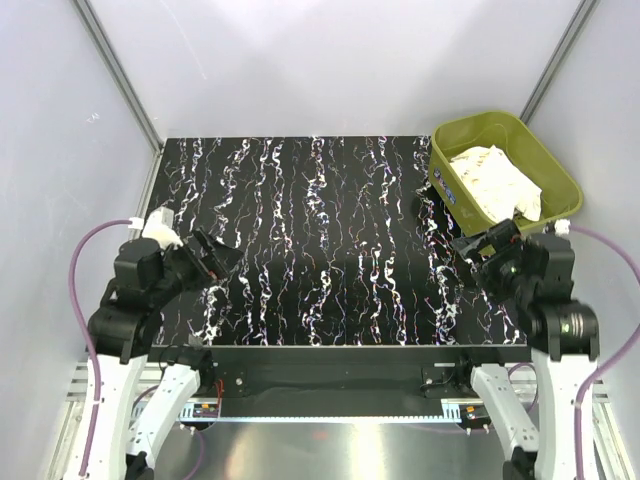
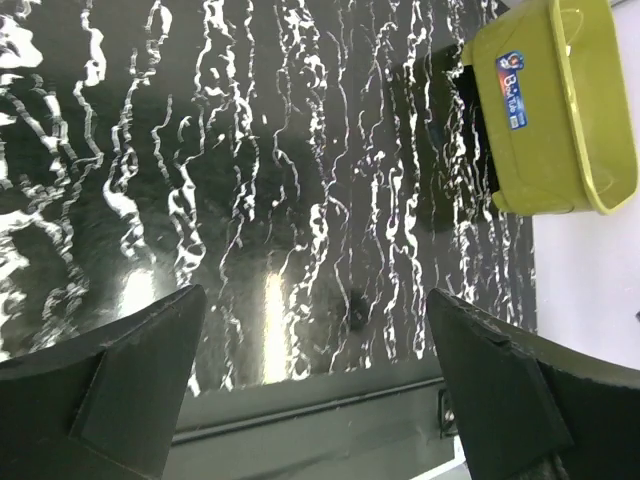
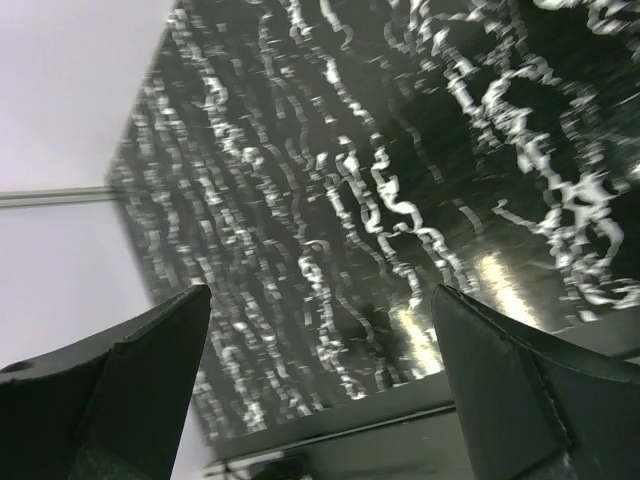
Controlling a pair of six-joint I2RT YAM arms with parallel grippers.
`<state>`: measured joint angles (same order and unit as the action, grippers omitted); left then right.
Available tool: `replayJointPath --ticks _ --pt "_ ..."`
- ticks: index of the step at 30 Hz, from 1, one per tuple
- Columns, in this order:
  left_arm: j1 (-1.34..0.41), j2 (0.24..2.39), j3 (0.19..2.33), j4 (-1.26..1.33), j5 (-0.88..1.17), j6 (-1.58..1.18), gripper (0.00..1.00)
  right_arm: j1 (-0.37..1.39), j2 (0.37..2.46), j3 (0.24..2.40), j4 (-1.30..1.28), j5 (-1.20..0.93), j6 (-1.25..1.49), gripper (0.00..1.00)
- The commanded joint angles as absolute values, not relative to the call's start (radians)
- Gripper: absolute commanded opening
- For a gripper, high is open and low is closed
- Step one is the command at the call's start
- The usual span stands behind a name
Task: Fold and stack the t-shirts
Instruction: Grab the tshirt from the pile
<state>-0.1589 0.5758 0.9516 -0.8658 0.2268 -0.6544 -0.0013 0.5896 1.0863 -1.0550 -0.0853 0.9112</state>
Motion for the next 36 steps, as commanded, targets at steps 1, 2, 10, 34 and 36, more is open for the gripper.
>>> replayJointPath --ticks 1,2,10,34,36 --pt "-0.156 0.555 1.061 -0.939 0.213 -0.574 0.99 -0.005 0.707 1.225 -1.124 0.026 0.730 1.00" --pt "-0.156 0.563 1.071 -0.933 0.257 -0.546 0.99 -0.005 0.744 1.250 -1.130 0.023 0.715 1.00" --pt "-0.169 0.595 1.163 -0.957 0.502 -0.396 0.99 -0.006 1.017 1.400 -0.954 0.096 0.729 1.00" --pt "-0.256 0.707 1.172 -0.986 0.457 -0.273 0.80 -0.258 2.207 2.061 -0.604 0.422 0.548 0.74" --pt "-0.256 0.739 1.177 -0.992 0.457 -0.278 0.79 -0.258 2.275 2.097 -0.618 0.385 0.572 0.69"
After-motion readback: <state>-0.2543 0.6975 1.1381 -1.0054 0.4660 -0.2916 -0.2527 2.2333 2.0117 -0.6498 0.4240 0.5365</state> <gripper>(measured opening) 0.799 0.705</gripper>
